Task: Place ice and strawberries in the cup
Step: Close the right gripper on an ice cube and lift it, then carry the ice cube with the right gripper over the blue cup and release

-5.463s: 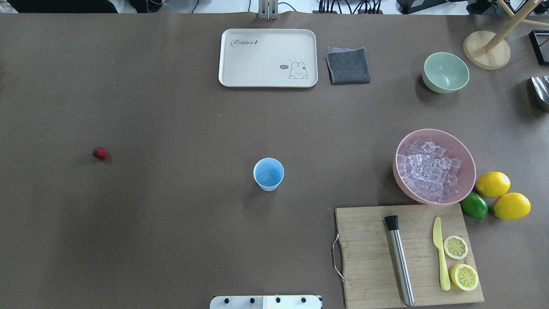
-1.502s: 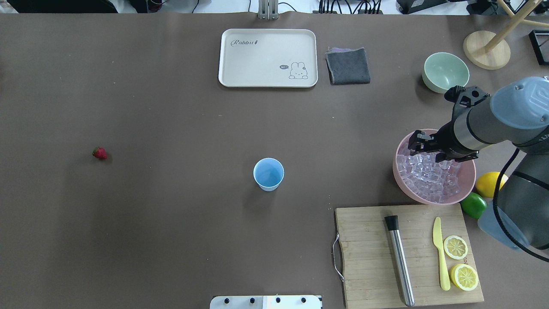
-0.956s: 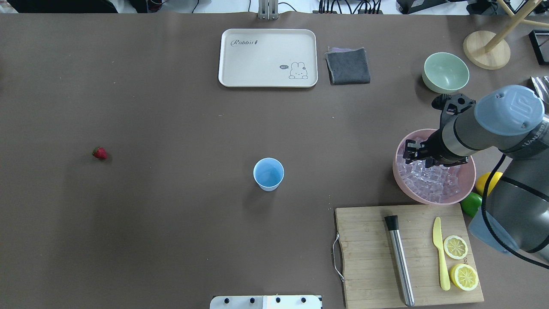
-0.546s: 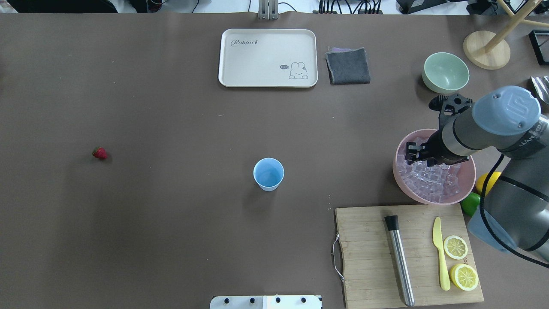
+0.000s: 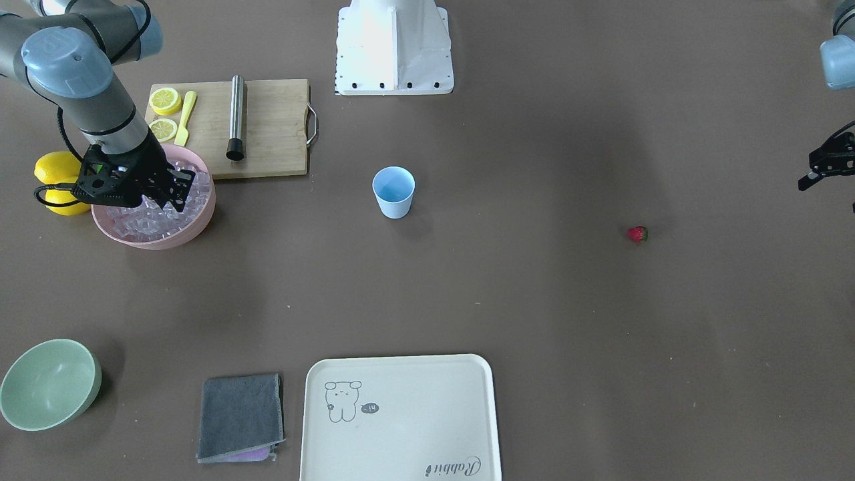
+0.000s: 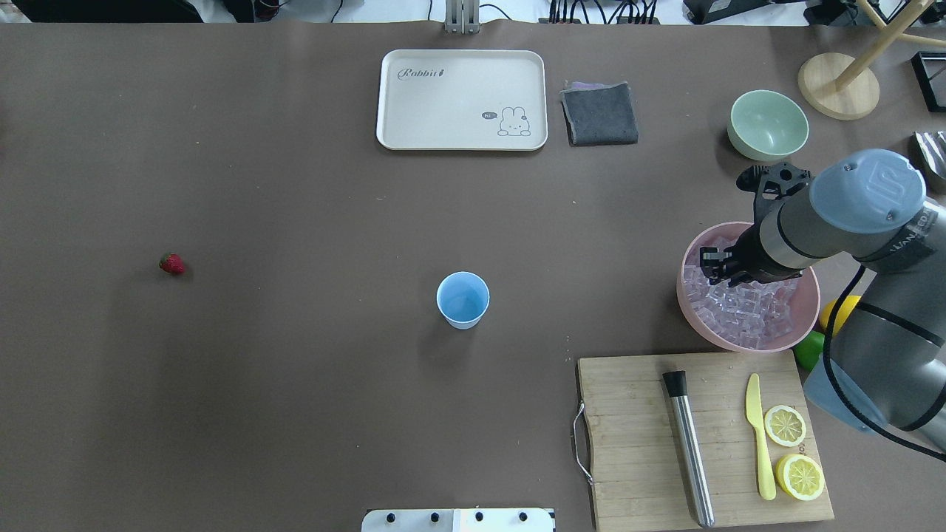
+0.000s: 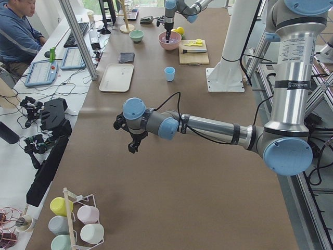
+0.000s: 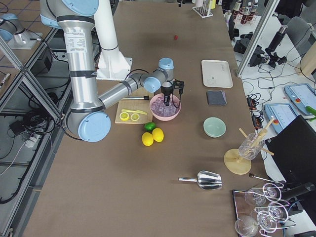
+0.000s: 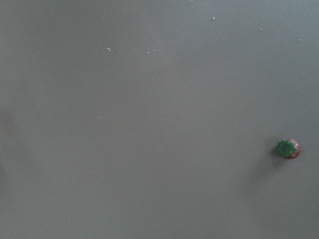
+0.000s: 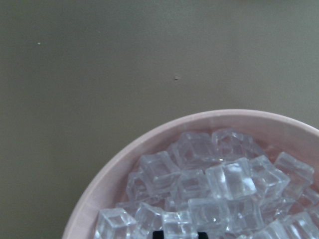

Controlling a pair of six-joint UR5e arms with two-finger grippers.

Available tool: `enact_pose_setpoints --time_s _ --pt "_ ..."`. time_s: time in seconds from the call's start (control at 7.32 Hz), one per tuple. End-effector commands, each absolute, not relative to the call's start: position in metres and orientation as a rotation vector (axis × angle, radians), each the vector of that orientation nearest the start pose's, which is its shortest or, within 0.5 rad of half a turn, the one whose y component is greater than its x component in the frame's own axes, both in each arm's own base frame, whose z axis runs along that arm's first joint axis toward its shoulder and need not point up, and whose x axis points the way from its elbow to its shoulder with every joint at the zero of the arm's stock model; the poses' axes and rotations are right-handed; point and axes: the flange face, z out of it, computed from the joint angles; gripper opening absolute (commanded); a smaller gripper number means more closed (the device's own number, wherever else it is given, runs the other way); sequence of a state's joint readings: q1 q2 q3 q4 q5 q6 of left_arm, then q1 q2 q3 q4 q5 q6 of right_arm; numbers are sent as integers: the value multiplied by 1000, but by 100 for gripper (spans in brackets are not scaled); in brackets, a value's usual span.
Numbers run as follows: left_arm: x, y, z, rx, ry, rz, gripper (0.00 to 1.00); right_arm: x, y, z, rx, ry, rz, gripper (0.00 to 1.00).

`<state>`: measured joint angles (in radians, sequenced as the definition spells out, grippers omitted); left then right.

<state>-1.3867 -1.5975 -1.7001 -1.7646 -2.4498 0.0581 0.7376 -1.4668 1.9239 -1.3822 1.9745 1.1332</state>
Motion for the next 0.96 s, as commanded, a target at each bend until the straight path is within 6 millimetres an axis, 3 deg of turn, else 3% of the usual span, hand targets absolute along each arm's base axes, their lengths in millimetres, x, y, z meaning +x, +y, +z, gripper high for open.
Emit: enact_pose_setpoints --time_s 0.0,0.14,0.41,0.82 --pt "39 -516 552 272 894 380 98 -313 -437 418 38 -764 182 0" --pt "40 -516 552 273 894 382 98 -304 -439 411 34 -781 191 0" --pt "42 -515 551 272 895 385 98 -318 -459 350 10 -766 205 0" --pt "48 -515 551 268 898 396 98 -382 -447 259 86 -816 118 0"
